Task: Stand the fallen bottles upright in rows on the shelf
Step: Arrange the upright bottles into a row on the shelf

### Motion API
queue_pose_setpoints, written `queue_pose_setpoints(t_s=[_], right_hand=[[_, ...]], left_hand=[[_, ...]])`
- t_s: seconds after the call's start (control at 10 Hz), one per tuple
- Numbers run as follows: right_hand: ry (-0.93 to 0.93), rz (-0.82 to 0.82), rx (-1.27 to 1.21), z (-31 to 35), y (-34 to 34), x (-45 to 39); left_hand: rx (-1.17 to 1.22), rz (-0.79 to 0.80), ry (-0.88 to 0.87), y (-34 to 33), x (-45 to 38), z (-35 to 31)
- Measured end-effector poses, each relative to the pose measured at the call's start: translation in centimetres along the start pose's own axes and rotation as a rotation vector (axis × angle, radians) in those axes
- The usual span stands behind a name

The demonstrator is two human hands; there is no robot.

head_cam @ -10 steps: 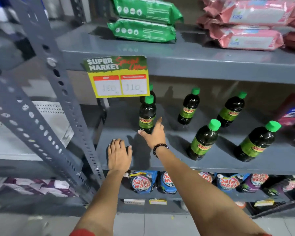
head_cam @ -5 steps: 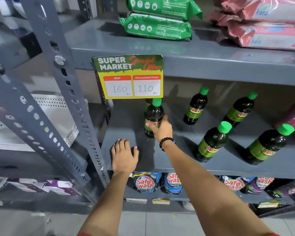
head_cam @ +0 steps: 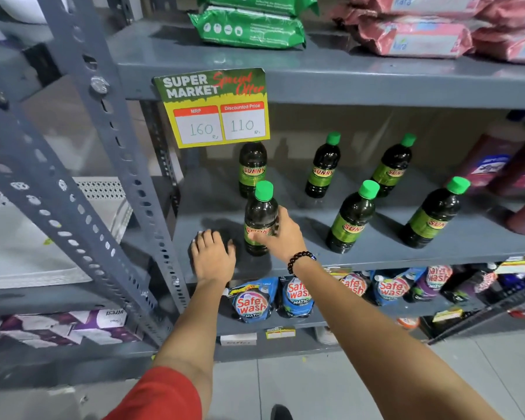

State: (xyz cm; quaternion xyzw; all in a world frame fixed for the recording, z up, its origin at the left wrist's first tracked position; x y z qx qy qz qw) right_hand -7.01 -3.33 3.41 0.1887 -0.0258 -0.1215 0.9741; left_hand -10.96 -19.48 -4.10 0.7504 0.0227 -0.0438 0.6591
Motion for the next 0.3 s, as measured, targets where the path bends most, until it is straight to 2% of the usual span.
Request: queue_pose_setpoints(t_s=[0.2, 0.3], right_hand=[[-0.034, 0.024, 0.026, 0.5, 0.0, 1.0], [-0.050, 0.055, 0.011, 0.4, 0.0, 1.2]], left_hand=[[0.026, 0.059, -0.010, 0.6, -0.5, -0.2], [0.057, 0.020, 0.005, 1.2, -0.4, -0.3]])
Point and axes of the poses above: each hand's wrist, its own x-axis away from the middle knuckle, its own y-axis out of the back of the hand, z = x × y, the point moved 8 cm from there along -x, towards the middle knuckle, and after that the axes turned 11 degrees about -x, right-handed, at the moved point
